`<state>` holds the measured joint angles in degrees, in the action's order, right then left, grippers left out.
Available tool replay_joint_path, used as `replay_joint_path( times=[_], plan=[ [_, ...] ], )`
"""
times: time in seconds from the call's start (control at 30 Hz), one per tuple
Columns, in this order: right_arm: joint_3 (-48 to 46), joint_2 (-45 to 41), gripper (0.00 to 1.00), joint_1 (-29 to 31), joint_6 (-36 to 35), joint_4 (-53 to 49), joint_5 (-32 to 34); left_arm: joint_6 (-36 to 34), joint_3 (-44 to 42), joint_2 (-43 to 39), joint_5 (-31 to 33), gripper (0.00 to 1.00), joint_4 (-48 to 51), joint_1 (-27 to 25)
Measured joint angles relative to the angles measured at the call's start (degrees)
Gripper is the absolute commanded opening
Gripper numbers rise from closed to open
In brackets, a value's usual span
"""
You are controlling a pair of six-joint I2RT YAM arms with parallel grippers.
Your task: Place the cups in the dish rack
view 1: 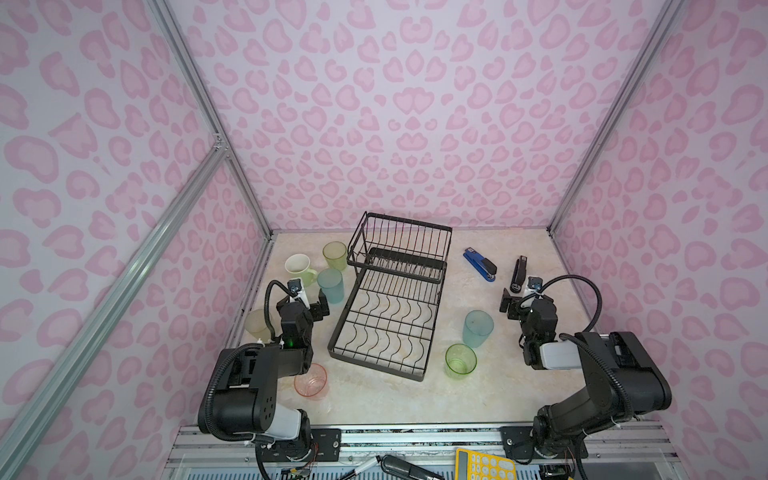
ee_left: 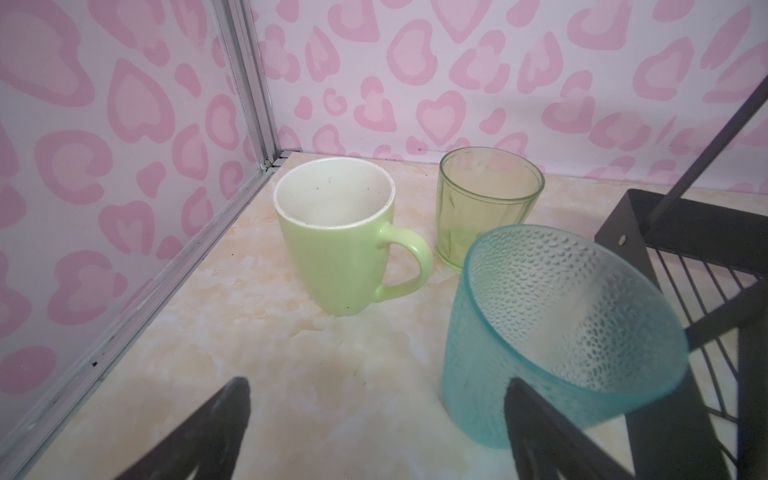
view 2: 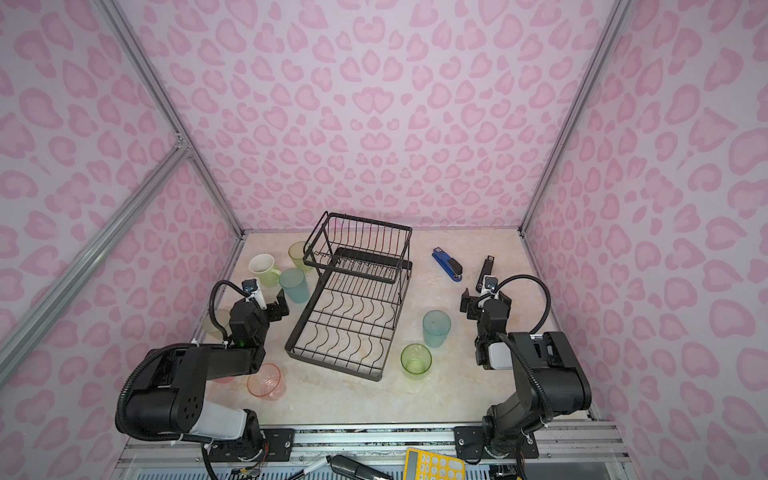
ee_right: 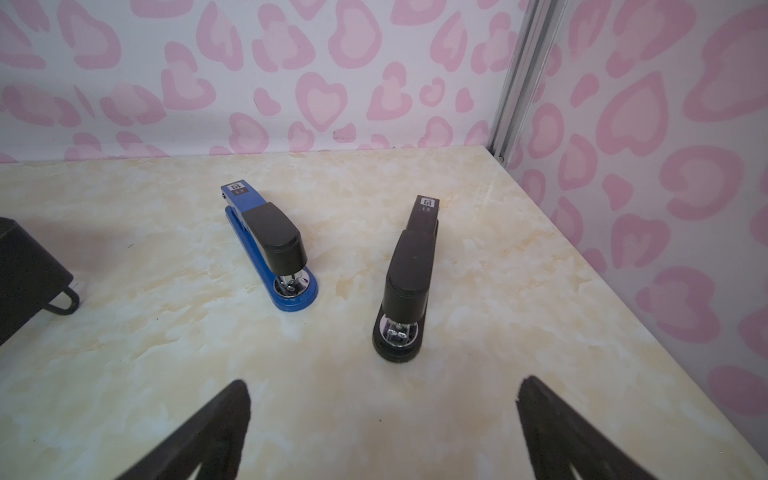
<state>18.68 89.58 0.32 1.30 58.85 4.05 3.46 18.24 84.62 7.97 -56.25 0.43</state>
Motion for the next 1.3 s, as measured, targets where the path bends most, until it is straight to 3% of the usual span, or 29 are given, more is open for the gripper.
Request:
replay_joint_path(
  times=[0.77, 1.03, 1.3],
  plan=[
    [-2.3, -1.1, 1.0, 0.1, 0.1, 1.6, 0.5, 0.0, 0.2, -0.3, 0.0, 0.97, 0.6, 0.0],
    [-3.5, -8.9, 0.98, 1.4, 0.0, 1.2, 3.5, 1.1, 4.6, -6.8, 2.6, 0.98, 10.0, -0.1],
    [-1.2, -15.0, 0.97, 3.7, 0.2, -7.0, 11.1, 5.6, 14.2, -13.2, 6.0, 1.0, 25.8, -0.5]
  ],
)
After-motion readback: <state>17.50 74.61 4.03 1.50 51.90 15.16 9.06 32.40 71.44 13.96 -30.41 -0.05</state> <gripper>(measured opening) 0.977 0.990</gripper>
